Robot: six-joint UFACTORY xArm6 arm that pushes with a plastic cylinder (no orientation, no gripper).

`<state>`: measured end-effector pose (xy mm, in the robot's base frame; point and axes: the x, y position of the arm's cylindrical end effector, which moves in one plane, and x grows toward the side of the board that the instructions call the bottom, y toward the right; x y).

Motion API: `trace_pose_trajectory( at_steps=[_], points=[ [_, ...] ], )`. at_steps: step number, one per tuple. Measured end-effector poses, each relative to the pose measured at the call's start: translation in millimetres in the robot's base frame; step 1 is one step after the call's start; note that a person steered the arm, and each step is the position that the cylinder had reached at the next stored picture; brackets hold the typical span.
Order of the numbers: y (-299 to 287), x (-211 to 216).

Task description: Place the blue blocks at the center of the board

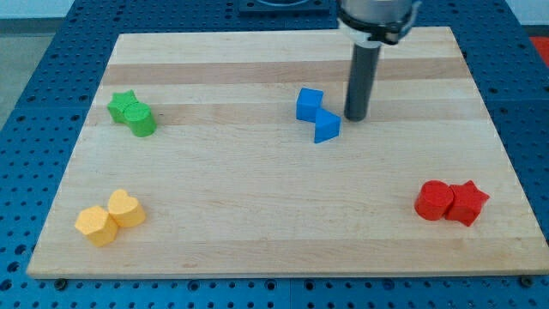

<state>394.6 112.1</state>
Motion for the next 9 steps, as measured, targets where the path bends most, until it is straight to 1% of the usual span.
trace_pose_trajectory(
  at_steps=[1,3,8,9],
  points=[
    [-1.1,5.4],
    [-25.6,19.5],
    [-39.1,19.9],
    [-29.9,19.9]
  ],
)
